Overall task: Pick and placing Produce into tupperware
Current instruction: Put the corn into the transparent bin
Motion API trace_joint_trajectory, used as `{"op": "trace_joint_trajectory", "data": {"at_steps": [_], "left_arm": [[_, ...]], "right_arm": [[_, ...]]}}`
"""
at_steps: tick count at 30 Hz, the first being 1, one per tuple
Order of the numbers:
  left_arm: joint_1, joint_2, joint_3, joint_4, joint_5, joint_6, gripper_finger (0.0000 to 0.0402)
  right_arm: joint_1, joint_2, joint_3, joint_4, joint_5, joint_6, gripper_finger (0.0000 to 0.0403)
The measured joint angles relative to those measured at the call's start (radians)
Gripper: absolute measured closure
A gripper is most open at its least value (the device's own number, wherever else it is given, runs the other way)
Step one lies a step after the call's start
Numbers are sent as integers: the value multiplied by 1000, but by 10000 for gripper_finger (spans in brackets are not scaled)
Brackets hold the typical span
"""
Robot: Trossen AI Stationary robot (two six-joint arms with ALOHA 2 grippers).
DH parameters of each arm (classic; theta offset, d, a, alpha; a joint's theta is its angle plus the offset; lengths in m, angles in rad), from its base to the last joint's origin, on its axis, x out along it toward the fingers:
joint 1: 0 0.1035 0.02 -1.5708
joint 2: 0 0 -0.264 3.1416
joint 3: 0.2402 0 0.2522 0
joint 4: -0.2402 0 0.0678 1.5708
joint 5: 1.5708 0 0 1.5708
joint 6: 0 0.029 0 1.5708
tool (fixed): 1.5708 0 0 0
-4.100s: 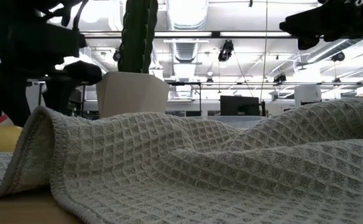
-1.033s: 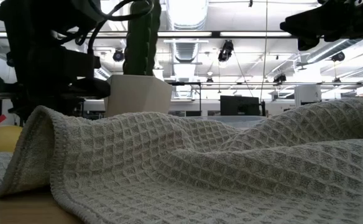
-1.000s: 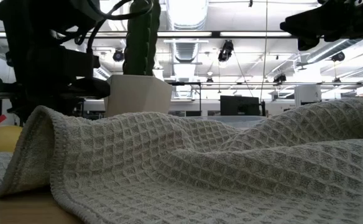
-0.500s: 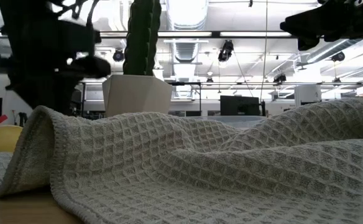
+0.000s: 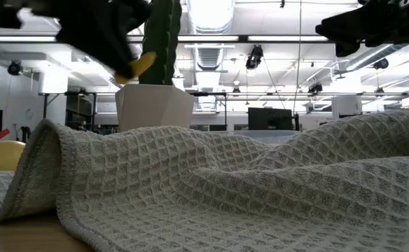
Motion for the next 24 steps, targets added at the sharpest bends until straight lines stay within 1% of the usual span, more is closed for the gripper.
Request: {"op": "trace_joint_trajectory", "data": {"at_steps": [4,8,10,14,18,23,24], "left_arm": [[0,21,-1,119,-25,95,401],[20,48,-3,172,-82,174,401],[40,56,-3,225,-103,208,401],[91,77,-9,366,-98,294,401],[119,113,-11,458,-73,366,401],[139,181,10,490,-80,391,401],[140,196,20,489,-108,399,401]], "right_arm": [[0,0,0,0,0,0,308],[0,0,0,1,1,0,309],[0,0,0,4,3,0,312],[0,0,0,5,3,0,316],[0,0,0,4,3,5,315],[0,0,0,2,3,8,309],[0,0,0,2,3,8,308]]}}
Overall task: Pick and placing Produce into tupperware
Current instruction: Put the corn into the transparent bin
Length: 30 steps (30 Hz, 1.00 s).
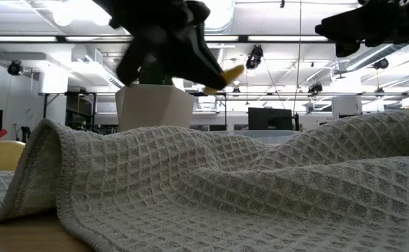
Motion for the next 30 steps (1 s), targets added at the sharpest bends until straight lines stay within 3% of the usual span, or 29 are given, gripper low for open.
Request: {"op": "trace_joint_trajectory", "data": {"at_steps": [6,16,30], "left_arm": [[7,114,106,-12,-166,45,401],[31,213,173,-65,-177,53,401],[36,221,173,-85,-167,50,401]], "right_arm": [[0,0,0,-3,-1,0,308],[0,0,-3,-3,-4,0,314],[0,0,-6,-3,-7,8,316]]}}
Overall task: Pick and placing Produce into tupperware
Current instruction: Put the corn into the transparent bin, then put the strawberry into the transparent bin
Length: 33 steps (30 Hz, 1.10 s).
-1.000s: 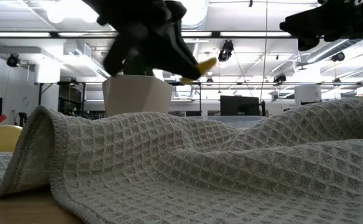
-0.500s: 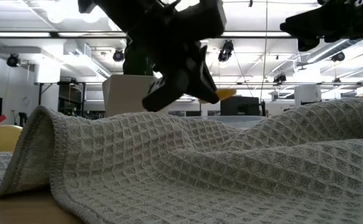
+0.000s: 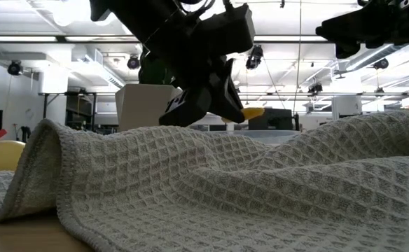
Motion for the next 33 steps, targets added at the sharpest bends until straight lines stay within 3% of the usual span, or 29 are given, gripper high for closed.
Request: {"op": "trace_joint_trajectory", "data": {"at_steps": [13,33], "left_arm": [[1,0,-2,0,6,-19,354],[5,-20,-2,-3,20,-12,349]], "right_arm": [[0,0,0,0,-1,1,305],[0,0,0,0,-2,1,305]]}}
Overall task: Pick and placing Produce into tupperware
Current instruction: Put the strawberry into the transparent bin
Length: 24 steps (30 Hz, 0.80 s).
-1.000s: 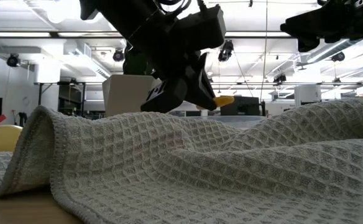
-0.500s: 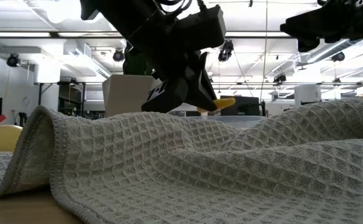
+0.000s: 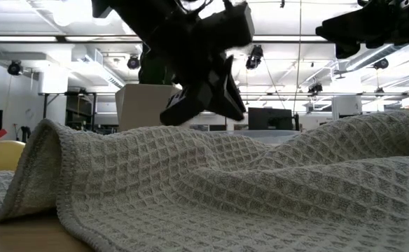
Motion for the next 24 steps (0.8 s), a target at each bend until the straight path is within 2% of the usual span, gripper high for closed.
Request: {"op": "trace_joint_trajectory", "data": {"at_steps": [6,10,14,17,21,24], "left_arm": [[-32,-110,9,-118,-5,-14,349],[-75,-201,7,-249,-48,-109,349],[-150,-263,4,-392,-43,-187,349],[-209,-274,-1,-532,7,-173,349],[-246,-269,-6,-690,154,-115,349],[-244,-269,-10,-695,201,-111,349]], "right_arm": [[0,0,0,-2,0,1,305],[0,0,0,-17,0,5,307],[0,0,0,-20,1,11,305],[0,-1,0,-21,1,11,306],[0,-1,0,-19,1,11,307],[0,-1,0,-19,1,10,305]]}}
